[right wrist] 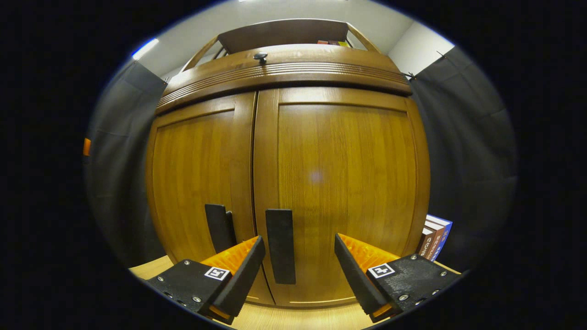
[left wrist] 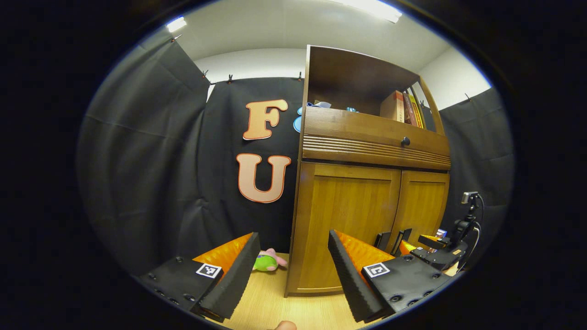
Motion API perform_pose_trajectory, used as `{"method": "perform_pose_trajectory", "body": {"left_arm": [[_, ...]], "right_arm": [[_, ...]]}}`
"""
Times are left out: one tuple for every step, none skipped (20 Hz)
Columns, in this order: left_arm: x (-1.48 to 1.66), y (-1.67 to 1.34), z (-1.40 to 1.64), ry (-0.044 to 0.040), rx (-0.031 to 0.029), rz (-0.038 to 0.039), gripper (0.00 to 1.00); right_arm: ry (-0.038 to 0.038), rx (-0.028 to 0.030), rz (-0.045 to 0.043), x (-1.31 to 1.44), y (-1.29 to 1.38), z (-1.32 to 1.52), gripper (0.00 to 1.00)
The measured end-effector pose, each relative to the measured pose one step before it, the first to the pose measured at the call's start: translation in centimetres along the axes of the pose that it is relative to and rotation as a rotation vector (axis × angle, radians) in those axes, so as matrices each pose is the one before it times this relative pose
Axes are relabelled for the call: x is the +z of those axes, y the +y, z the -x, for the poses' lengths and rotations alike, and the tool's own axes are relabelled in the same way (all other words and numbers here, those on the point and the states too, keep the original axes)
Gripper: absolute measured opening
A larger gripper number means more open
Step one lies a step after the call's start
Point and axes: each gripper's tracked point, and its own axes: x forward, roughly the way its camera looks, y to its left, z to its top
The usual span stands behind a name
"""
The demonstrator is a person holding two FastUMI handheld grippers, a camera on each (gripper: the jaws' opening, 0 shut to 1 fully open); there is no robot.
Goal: Open the right door of the double-door shoe cabinet with the right hand, and open the left door with the left hand.
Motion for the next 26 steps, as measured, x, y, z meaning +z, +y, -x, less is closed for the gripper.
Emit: {"method": "perform_pose_trajectory", "body": {"left_arm": [[-0.136, 0.075, 0.020, 0.00052, 0.00110, -0.00150, 0.95], [0.015, 0.002, -0.017, -0.00123, 0.00022, -0.00126, 0.94], [-0.070, 0.040, -0.052, -0.00051, 0.00073, -0.00074, 0.95], [-0.087, 0.053, -0.029, 0.00201, 0.00052, 0.00044, 0.95], [-0.132, -0.024, 0.079, 0.00135, -0.00107, 0.00287, 0.95], [-0.038, -0.013, 0.083, 0.00175, -0.00117, 0.00319, 0.95], [-0.034, 0.051, 0.076, 0.00021, 0.00149, 0.00181, 0.95], [0.084, -0.007, 0.063, -0.00167, 0.00042, -0.00187, 0.94], [0.050, 0.086, 0.168, -0.00415, 0.00114, -0.00395, 0.96], [0.125, 0.114, 0.139, -0.00447, 0.00364, -0.00379, 0.96], [0.160, 0.056, 0.078, -0.00466, 0.00345, -0.00350, 0.94], [0.097, 0.001, 0.078, -0.00374, -0.00062, -0.00395, 0.99], [0.082, -0.065, 0.157, -0.00406, -0.00301, -0.00539, 0.99], [0.083, -0.023, 0.094, -0.00294, -0.00179, -0.00474, 0.96], [-0.033, 0.057, 0.087, -0.00012, -0.00051, -0.00277, 0.95], [0.033, 0.023, 0.107, -0.00070, -0.00023, -0.00052, 0.95], [-0.063, 0.013, 0.044, 0.00045, 0.00167, 0.00047, 0.95], [-0.040, 0.114, 0.134, 0.00097, 0.00180, 0.00183, 0.95], [-0.079, -0.024, -0.044, 0.00133, -0.00041, 0.00182, 0.95], [-0.039, 0.024, 0.029, 0.00101, 0.00009, 0.00135, 0.95], [-0.163, -0.012, 0.049, 0.00216, 0.00037, -0.00080, 0.95], [-0.125, 0.054, 0.012, 0.00269, 0.00091, -0.00101, 0.95], [-0.166, 0.030, -0.039, 0.00370, 0.00075, -0.00098, 0.95], [-0.088, 0.036, -0.025, 0.00297, 0.00036, -0.00027, 0.94], [-0.118, 0.041, 0.006, 0.00218, 0.00089, 0.00110, 0.95], [-0.080, 0.066, -0.155, 0.00153, 0.00166, 0.00381, 0.95]], "right_arm": [[0.00601, -0.00061, -0.00671, -0.348, 0.086, -0.216, 0.94], [0.00450, 0.00333, -0.00171, -0.167, 0.191, -0.292, 1.00], [0.00091, 0.00447, 0.00013, -0.149, 0.192, -0.197, 1.00], [0.00017, 0.00428, -0.00081, -0.058, 0.209, -0.137, 0.93], [0.00090, 0.00452, -0.00278, -0.170, 0.312, -0.215, 1.00], [0.00600, 0.00581, -0.00424, -0.163, 0.257, -0.133, 1.00], [0.00956, 0.00454, -0.00338, -0.272, 0.188, -0.194, 0.88], [0.01043, 0.00778, -0.00545, -0.257, 0.248, -0.176, 0.86], [0.00754, 0.00522, -0.00394, -0.157, 0.193, -0.167, 0.81], [0.00626, 0.00175, -0.00186, -0.150, 0.048, -0.073, 0.75], [0.00527, 0.00244, -0.00049, -0.215, 0.091, -0.012, 0.80], [0.00546, 0.00203, 0.00044, -0.155, 0.006, 0.007, 0.77], [0.00530, 0.00047, -0.00215, -0.117, 0.081, -0.060, 0.67], [0.00466, -0.00053, -0.00281, -0.138, 0.029, -0.027, 0.57], [0.00447, -0.00063, -0.00353, -0.060, 0.064, -0.023, 0.39], [0.00341, -0.00477, -0.00151, -0.051, -0.085, -0.024, 0.47], [0.00343, -0.00231, -0.00143, -0.083, -0.080, -0.024, 0.41], [-0.00162, 0.00126, 0.00313, 0.015, 0.043, 0.069, 0.39], [-0.00028, 0.00175, 0.00857, -0.074, 0.041, 0.030, 0.37], [-0.00318, 0.00078, 0.00996, -0.083, -0.023, 0.112, 0.36], [-0.00311, -0.00058, 0.00273, 0.115, 0.031, 0.036, 0.35], [-0.00344, 0.00086, 0.00000, 0.026, 0.041, 0.105, 0.34], [0.00185, 0.00195, 0.00034, -0.090, 0.050, 0.274, 0.33], [0.00035, 0.00202, 0.00038, 0.046, -0.020, 0.239, 0.32], [0.00148, 0.00375, 0.00448, -0.029, 0.041, 0.386, 0.31], [-0.00108, 0.00597, 0.00413, -0.087, -0.023, 0.365, 0.31]]}}
